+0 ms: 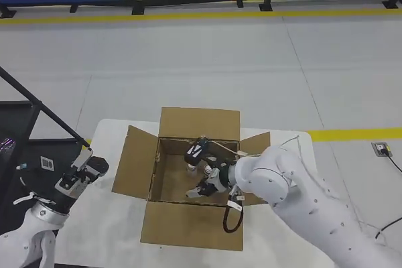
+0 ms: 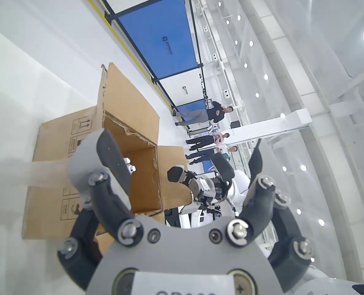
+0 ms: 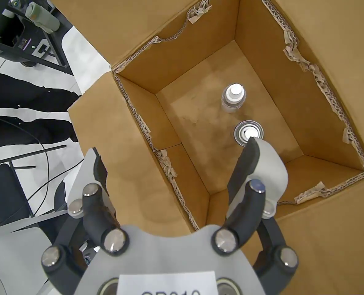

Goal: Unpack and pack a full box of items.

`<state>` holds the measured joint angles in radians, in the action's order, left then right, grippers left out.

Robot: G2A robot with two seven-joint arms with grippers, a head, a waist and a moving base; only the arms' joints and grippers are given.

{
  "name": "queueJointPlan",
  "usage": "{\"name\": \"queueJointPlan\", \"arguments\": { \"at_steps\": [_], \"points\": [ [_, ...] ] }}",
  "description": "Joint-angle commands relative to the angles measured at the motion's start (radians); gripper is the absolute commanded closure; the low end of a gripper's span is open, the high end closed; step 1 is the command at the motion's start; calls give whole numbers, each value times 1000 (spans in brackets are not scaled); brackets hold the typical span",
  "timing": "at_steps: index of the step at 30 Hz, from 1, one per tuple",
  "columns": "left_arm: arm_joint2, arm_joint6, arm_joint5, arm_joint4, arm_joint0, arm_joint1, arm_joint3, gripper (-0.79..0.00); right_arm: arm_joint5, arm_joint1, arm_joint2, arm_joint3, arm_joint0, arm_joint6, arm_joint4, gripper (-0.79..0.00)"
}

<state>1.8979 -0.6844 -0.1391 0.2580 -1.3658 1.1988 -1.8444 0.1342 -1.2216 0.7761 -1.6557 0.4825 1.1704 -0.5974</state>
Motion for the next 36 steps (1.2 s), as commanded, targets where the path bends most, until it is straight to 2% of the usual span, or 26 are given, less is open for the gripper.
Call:
{"name": "queueJointPlan", "arguments": {
  "at_steps": [1,5,7,15,23,30,32,33,35,36],
  "points": [
    [-1,2,1,0,-1,0,-1,-785,37,-8,-32,41,-13,-40,-42,-785],
    [-31,4,32,-16,-2,-3,-5,-785,68,-51,-137,148,-102,-82,-108,-785],
    [-39,-3,44,-7,-3,-4,-1,-785,33,-82,-194,236,-160,-89,-158,-785],
    [-39,-5,39,14,-38,-9,-2,-785,70,-247,-379,603,-325,-166,-118,-785],
    [-33,1,36,36,-60,-14,-11,-785,87,-399,-480,883,-381,-245,-134,-785],
    [-45,8,25,34,-67,-18,-18,-785,101,-497,-507,1062,-391,-275,-131,-785],
    [-48,10,23,34,-69,-19,-19,-785,122,-517,-506,1109,-392,-284,-123,-379],
    [-48,11,22,34,-69,-20,-19,-785,131,-526,-506,1131,-392,-285,-120,-317],
    [-49,14,20,33,-70,-21,-19,-785,147,-543,-505,1169,-393,-292,-117,-283],
    [-49,16,20,34,-71,-22,-19,-785,154,-551,-505,1186,-394,-297,-118,-163]
  ]
}}
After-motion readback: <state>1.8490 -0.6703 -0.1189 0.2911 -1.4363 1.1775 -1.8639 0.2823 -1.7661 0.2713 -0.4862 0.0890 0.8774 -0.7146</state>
